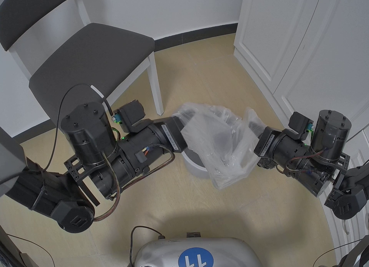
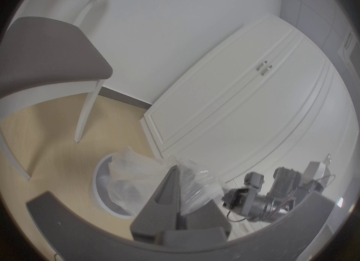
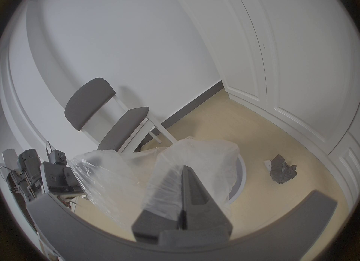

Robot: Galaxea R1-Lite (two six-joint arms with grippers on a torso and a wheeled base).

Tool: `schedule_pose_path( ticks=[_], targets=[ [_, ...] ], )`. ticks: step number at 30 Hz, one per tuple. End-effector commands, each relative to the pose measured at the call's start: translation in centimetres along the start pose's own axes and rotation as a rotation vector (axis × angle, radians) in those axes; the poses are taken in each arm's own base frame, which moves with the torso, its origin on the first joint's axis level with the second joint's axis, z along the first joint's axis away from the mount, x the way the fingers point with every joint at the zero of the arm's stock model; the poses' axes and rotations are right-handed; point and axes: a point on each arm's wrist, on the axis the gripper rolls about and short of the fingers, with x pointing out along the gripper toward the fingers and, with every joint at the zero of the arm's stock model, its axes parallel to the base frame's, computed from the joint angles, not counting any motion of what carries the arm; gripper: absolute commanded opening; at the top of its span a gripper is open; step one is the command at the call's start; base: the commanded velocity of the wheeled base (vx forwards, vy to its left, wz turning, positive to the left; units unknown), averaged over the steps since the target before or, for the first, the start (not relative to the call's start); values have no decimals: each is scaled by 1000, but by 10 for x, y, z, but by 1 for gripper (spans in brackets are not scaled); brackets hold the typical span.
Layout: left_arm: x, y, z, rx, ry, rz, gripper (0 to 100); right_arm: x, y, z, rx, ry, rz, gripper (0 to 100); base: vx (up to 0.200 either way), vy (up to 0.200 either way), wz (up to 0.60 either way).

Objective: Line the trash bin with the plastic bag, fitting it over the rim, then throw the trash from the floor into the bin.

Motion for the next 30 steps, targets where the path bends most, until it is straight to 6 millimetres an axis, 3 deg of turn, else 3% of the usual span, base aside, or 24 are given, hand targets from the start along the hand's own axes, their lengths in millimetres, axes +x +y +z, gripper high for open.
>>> schedule_pose_path(
  ticks=[1,3,10,16,26,30],
  targets=[
    [-3,-17,5,-72,-55,0,0,-1,0,1,0,-6,-2,0,0,0,0],
    [-5,-20,14,-168,-85,-10,0,-1,0,1,-3,-5,-6,0,0,0,0],
    [-9,-20,22,-170,-107,-18,0,-1,0,2,-5,-9,-6,0,0,0,0],
    [-10,-16,10,-173,-69,8,0,-2,0,3,-3,-15,-7,0,0,0,0],
    [-12,-16,9,-185,-60,8,0,-2,0,4,-6,-16,-3,0,0,0,0],
    [2,-2,-11,-193,-7,47,0,0,-2,0,-9,0,-10,0,0,0,0]
  ],
)
